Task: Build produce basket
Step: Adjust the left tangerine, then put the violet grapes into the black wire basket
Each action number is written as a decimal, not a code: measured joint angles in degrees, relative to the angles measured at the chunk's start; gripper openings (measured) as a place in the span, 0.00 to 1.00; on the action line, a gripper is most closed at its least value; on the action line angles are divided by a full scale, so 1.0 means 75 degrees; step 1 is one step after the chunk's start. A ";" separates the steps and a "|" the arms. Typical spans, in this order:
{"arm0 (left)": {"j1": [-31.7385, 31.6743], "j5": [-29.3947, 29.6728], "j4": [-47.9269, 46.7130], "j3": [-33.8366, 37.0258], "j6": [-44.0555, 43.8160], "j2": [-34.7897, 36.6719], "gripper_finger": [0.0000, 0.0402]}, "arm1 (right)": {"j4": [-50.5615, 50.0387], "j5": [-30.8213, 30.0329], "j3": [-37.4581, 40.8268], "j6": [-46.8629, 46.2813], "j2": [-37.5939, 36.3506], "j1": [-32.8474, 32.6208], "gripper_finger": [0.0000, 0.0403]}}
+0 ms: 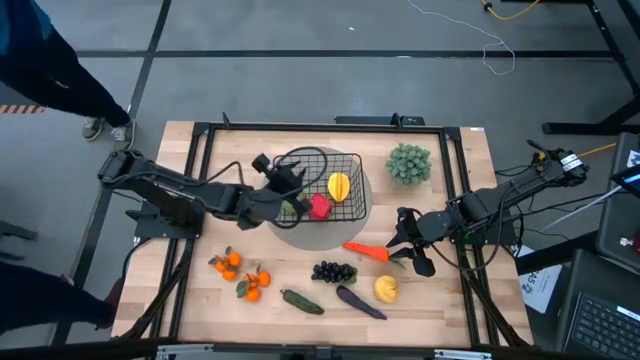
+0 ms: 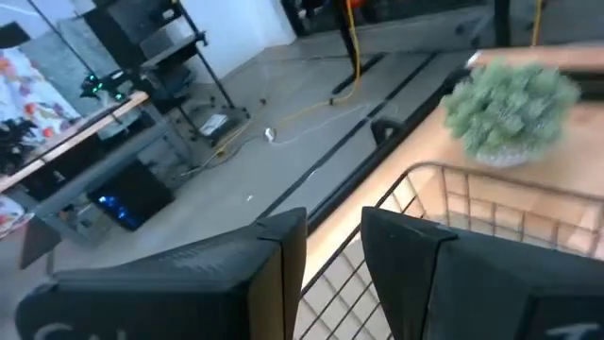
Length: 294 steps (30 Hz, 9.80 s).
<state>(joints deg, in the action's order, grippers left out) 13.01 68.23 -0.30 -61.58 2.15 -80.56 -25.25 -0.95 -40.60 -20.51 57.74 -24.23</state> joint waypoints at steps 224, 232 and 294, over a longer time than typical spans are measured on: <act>-0.0844 -0.8029 0.0324 0.8139 -0.0019 1.0594 0.23 | 0.0901 -0.0929 0.0679 -0.1035 0.1814 0.0141 0.33; -0.0844 -0.8027 0.0324 0.8139 -0.0020 1.0593 0.23 | 0.2384 -0.0463 0.0679 -0.0064 0.2586 0.0531 0.33; -0.0844 -0.8023 0.0327 0.8139 -0.0020 1.0593 0.23 | 0.2119 0.1740 -0.2463 0.0818 0.6175 0.0837 0.33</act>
<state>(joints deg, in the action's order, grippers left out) 6.68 8.05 2.15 -0.54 2.00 -1.11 -9.35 12.10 -59.07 -14.38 104.05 -17.95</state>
